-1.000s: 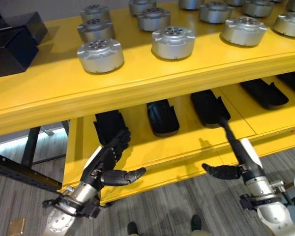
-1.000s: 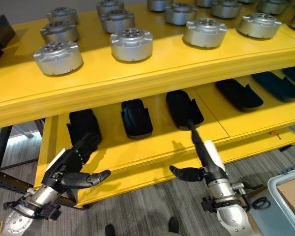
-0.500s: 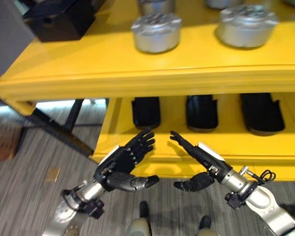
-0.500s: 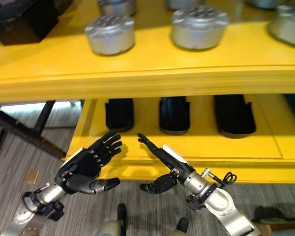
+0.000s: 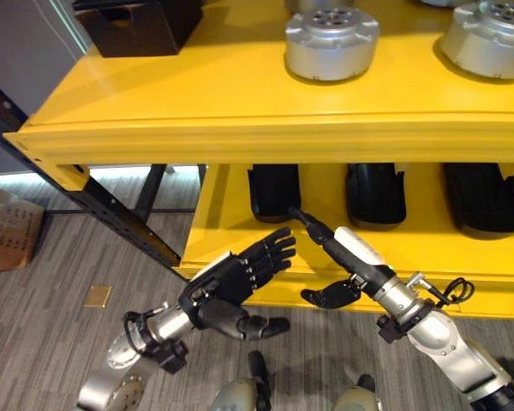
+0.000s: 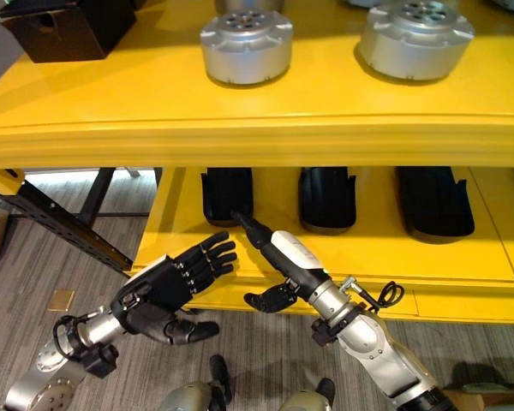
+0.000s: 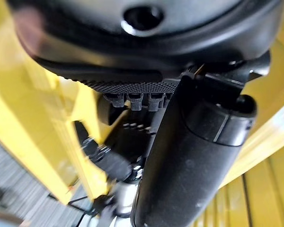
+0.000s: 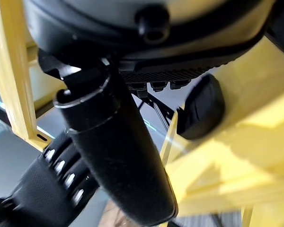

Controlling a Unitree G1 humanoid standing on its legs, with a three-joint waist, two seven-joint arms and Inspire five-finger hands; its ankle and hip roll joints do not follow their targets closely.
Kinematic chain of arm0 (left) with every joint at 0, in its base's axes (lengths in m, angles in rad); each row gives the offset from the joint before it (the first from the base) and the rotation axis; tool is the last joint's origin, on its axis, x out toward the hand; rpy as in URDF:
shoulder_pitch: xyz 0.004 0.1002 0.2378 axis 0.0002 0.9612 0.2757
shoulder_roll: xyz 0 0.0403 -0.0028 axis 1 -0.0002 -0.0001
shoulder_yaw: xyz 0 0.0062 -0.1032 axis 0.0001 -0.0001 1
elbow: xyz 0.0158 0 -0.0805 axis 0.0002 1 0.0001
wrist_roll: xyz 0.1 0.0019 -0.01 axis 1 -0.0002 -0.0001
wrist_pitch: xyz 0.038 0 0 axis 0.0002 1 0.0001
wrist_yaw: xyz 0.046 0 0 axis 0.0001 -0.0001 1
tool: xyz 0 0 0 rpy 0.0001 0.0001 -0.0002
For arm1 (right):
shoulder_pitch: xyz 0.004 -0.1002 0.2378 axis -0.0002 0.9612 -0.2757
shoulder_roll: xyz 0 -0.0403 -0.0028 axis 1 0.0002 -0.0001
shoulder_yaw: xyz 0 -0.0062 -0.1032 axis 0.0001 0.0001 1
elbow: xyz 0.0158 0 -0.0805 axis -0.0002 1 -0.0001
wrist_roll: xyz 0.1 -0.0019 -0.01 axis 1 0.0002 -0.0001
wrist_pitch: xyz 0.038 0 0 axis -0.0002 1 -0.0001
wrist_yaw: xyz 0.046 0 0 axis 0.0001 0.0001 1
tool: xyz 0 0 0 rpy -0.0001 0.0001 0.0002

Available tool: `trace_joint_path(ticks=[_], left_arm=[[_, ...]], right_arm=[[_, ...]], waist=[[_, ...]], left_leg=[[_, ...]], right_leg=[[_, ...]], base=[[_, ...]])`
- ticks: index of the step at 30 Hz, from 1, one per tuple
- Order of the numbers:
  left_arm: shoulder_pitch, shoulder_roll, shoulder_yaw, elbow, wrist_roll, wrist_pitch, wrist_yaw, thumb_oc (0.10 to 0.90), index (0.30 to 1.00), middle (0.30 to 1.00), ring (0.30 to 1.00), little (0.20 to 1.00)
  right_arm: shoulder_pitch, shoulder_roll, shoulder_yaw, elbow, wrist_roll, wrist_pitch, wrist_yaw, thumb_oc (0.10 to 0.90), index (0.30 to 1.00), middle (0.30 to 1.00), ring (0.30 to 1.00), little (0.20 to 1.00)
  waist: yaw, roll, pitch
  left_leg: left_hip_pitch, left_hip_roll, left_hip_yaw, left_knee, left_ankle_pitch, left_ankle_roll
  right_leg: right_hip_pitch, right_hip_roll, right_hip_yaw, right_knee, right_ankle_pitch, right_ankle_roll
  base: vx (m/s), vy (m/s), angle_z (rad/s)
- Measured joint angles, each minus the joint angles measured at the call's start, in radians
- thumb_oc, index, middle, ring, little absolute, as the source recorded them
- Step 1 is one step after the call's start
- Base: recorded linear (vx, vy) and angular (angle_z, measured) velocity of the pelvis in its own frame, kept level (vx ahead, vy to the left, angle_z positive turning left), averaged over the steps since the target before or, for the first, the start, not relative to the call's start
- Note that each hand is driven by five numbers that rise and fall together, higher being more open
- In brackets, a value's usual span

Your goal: Move parts from the plastic box to the shelf.

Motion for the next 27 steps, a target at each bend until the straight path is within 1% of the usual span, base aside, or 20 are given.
trace_joint_path(ticks=[1, 2, 5, 8, 9, 10, 11, 12, 13, 14, 15, 16, 17, 18, 19, 20, 21, 23, 25, 27], left_arm=[[0.008, 0.003, 0.000, 0.000, 0.000, 0.007, -0.011, 0.900, 1.000, 1.000, 1.000, 1.000], [0.019, 0.007, 0.000, 0.003, -0.001, 0.010, -0.028, 0.900, 1.000, 1.000, 1.000, 1.000], [0.018, 0.011, -0.001, 0.004, -0.036, 0.009, -0.052, 0.900, 1.000, 1.000, 1.000, 1.000], [-0.004, 0.040, -0.004, 0.001, -0.051, 0.006, -0.085, 0.900, 1.000, 1.000, 1.000, 1.000], [-0.010, 0.048, -0.005, 0.000, -0.067, 0.006, -0.091, 0.900, 1.000, 1.000, 1.000, 1.000], [-0.020, 0.049, -0.008, 0.002, -0.077, 0.006, -0.098, 0.900, 1.000, 1.000, 1.000, 1.000], [-0.046, 0.049, -0.028, 0.000, -0.079, 0.007, -0.105, 0.900, 1.000, 1.000, 1.000, 1.000], [-0.060, 0.051, -0.043, -0.004, -0.092, 0.009, -0.108, 0.900, 1.000, 1.000, 1.000, 1.000], [-0.063, 0.058, -0.051, -0.008, -0.115, 0.012, -0.109, 0.900, 1.000, 1.000, 1.000, 1.000], [-0.065, 0.073, -0.054, -0.018, -0.132, 0.014, -0.110, 0.900, 1.000, 1.000, 1.000, 1.000], [-0.067, 0.080, -0.054, -0.022, -0.143, 0.016, -0.109, 0.900, 1.000, 1.000, 1.000, 1.000], [-0.067, 0.088, -0.051, -0.028, -0.154, 0.017, -0.100, 0.900, 1.000, 1.000, 1.000, 1.000], [-0.066, 0.095, -0.051, -0.034, -0.154, 0.017, -0.094, 0.900, 1.000, 1.000, 1.000, 1.000], [-0.060, 0.087, -0.073, -0.042, -0.152, 0.020, -0.083, 0.900, 1.000, 1.000, 1.000, 1.000], [-0.047, 0.075, -0.088, -0.048, -0.152, 0.022, -0.076, 0.900, 1.000, 1.000, 1.000, 1.000], [-0.031, 0.067, -0.085, -0.050, -0.153, 0.022, -0.075, 0.900, 1.000, 1.000, 1.000, 1.000], [-0.020, 0.061, -0.075, -0.050, -0.154, 0.021, -0.071, 0.900, 1.000, 1.000, 1.000, 1.000], [-0.022, 0.061, -0.072, -0.050, -0.154, 0.021, -0.056, 0.900, 1.000, 1.000, 1.000, 1.000], [-0.023, 0.060, -0.074, -0.048, -0.154, 0.021, -0.055, 0.900, 1.000, 1.000, 1.000, 1.000], [-0.023, 0.060, -0.080, -0.049, -0.154, 0.021, -0.055, 0.900, 1.000, 1.000, 1.000, 1.000]], right_arm=[[0.000, 0.000, 0.000, 0.000, -0.012, 0.009, -0.016, 0.900, 1.000, 1.000, 1.000, 1.000], [-0.004, 0.005, 0.002, 0.000, -0.071, 0.036, -0.059, 0.900, 1.000, 1.000, 1.000, 1.000], [-0.012, 0.004, 0.002, 0.002, -0.170, 0.066, -0.131, 0.900, 1.000, 1.000, 1.000, 1.000], [-0.017, 0.002, 0.001, 0.002, -0.217, 0.095, -0.179, 0.900, 1.000, 1.000, 1.000, 1.000], [-0.018, -0.003, 0.000, 0.001, -0.223, 0.100, -0.188, 0.900, 1.000, 1.000, 1.000, 1.000], [-0.016, -0.012, -0.001, 0.002, -0.245, 0.116, -0.205, 0.900, 1.000, 1.000, 1.000, 1.000], [-0.006, -0.036, -0.001, 0.005, -0.266, 0.142, -0.226, 0.900, 1.000, 1.000, 1.000, 1.000], [-0.003, -0.056, -0.002, 0.007, -0.274, 0.152, -0.237, 0.900, 1.000, 1.000, 1.000, 1.000], [0.000, -0.067, -0.003, 0.007, -0.280, 0.157, -0.243, 0.900, 1.000, 1.000, 1.000, 1.000], [0.001, -0.072, -0.004, 0.005, -0.280, 0.157, -0.255, 0.900, 1.000, 1.000, 1.000, 1.000], [-0.001, -0.073, -0.006, 0.003, -0.281, 0.157, -0.259, 0.900, 1.000, 1.000, 1.000, 1.000], [-0.002, -0.073, -0.017, -0.006, -0.286, 0.156, -0.262, 0.900, 1.000, 1.000, 1.000, 1.000], [-0.002, -0.073, -0.028, -0.013, -0.292, 0.154, -0.265, 0.900, 1.000, 1.000, 1.000, 1.000], [-0.004, -0.073, -0.044, -0.013, -0.301, 0.159, -0.275, 0.900, 1.000, 1.000, 1.000, 1.000], [-0.012, -0.089, -0.053, -0.012, -0.301, 0.173, -0.270, 0.900, 1.000, 1.000, 1.000, 1.000], [-0.005, -0.096, -0.052, -0.011, -0.300, 0.180, -0.268, 0.900, 1.000, 1.000, 1.000, 1.000], [-0.004, -0.099, -0.049, -0.008, -0.300, 0.188, -0.256, 0.900, 1.000, 1.000, 1.000, 1.000], [-0.005, -0.099, -0.049, -0.005, -0.299, 0.199, -0.239, 0.900, 1.000, 1.000, 1.000, 1.000], [-0.028, -0.099, -0.030, 0.011, -0.287, 0.215, -0.212, 0.900, 1.000, 1.000, 1.000, 1.000], [-0.052, -0.099, 0.000, 0.041, -0.275, 0.246, -0.177, 0.900, 1.000, 1.000, 1.000, 1.000]], waist=[[-0.001, 0.001, -0.001], [0.008, -0.010, -0.008], [0.021, -0.021, -0.018], [0.023, -0.037, -0.032], [0.021, -0.037, -0.033], [0.019, -0.035, -0.034], [-0.004, -0.026, -0.039], [-0.015, -0.015, -0.039], [-0.026, -0.007, -0.041], [-0.033, -0.007, -0.043], [-0.030, -0.007, -0.043], [-0.026, -0.008, -0.043], [-0.021, -0.017, -0.046], [-0.031, -0.017, -0.058], [-0.016, -0.006, -0.060], [-0.017, 0.001, -0.068], [-0.023, -0.007, -0.070], [-0.024, -0.014, -0.071], [-0.025, -0.014, -0.070], [-0.025, -0.012, -0.070]], left_leg=[[0.003, 0.000, -0.001, -0.003, 0.000, 0.001], [-0.001, -0.010, -0.002, 0.000, -0.002, 0.005], [-0.008, -0.017, -0.008, -0.003, -0.002, 0.011], [-0.017, -0.021, -0.004, -0.019, -0.001, 0.016], [-0.014, -0.020, -0.001, -0.029, 0.015, 0.030], [-0.023, -0.024, -0.010, -0.039, 0.015, 0.032], [-0.023, -0.028, -0.045, -0.058, 0.020, 0.041], [-0.016, -0.027, -0.074, -0.086, 0.041, 0.070], [-0.021, -0.023, -0.103, -0.094, 0.053, 0.078], [-0.022, -0.018, -0.119, -0.109, 0.054, 0.079], [-0.022, -0.014, -0.119, -0.116, 0.058, 0.082], [-0.023, -0.009, -0.119, -0.121, 0.067, 0.079], [-0.027, -0.012, -0.114, -0.120, 0.074, 0.069], [-0.031, -0.017, -0.108, -0.124, 0.075, 0.033], [-0.067, -0.003, -0.111, 0.051, 0.012, 0.033], [-0.050, -0.002, -0.110, 0.041, -0.011, 0.004], [-0.029, -0.010, -0.105, 0.010, -0.001, 0.002], [-0.027, -0.009, -0.104, -0.019, 0.022, -0.005], [-0.032, -0.007, -0.106, -0.037, 0.041, -0.002], [-0.029, -0.005, -0.112, -0.055, 0.052, -0.006]], right_leg=[[0.000, 0.000, -0.002, 0.001, 0.002, -0.003], [0.008, -0.009, -0.005, -0.004, 0.005, -0.006], [0.009, -0.014, -0.005, -0.001, 0.021, -0.010], [0.009, -0.017, -0.003, -0.005, 0.028, -0.015], [0.005, -0.017, -0.002, 0.006, 0.033, -0.011], [0.005, -0.017, 0.014, 0.020, 0.034, -0.012], [-0.003, -0.016, 0.057, 0.069, 0.041, -0.018], [-0.041, -0.004, 0.121, 0.139, 0.023, -0.015], [-0.050, 0.025, 0.185, 0.137, -0.038, 0.006], [-0.048, 0.069, 0.239, 0.091, -0.087, 0.009], [-0.051, 0.091, 0.245, 0.064, -0.099, 0.007], [-0.062, 0.126, 0.245, 0.026, -0.109, 0.002], [-0.068, 0.147, 0.237, -0.005, -0.113, -0.008], [-0.075, 0.149, 0.237, -0.023, -0.109, -0.002], [-0.063, 0.140, 0.229, -0.040, -0.101, 0.000], [-0.048, 0.146, 0.232, -0.049, -0.095, 0.005], [-0.039, 0.142, 0.235, -0.066, -0.079, 0.007], [-0.035, 0.147, 0.229, -0.093, -0.053, 0.004], [-0.036, 0.155, 0.225, -0.116, -0.034, 0.011], [-0.033, 0.161, 0.220, -0.126, -0.031, 0.010]], base=[[-0.02, 0.236, 0.15], [-0.01, 0.217, 0.17], [-0.04, 0.169, 0.11], [-0.06, 0.119, 0.27], [0.01, 0.140, 0.39], [0.05, 0.102, 0.82], [0.06, 0.074, 0.99], [0.07, 0.054, 1.07], [0.05, 0.029, 0.83], [0.05, 0.030, 0.65], [0.04, 0.024, 0.56], [0.05, 0.007, 0.35], [0.08, -0.022, 0.59], [0.11, -0.040, 0.26], [0.08, -0.037, 0.09], [0.04, -0.023, -0.28], [0.01, -0.019, -0.13], [0.01, -0.013, -0.06], [0.00, 0.000, 0.00], [0.00, 0.009, 0.08]])
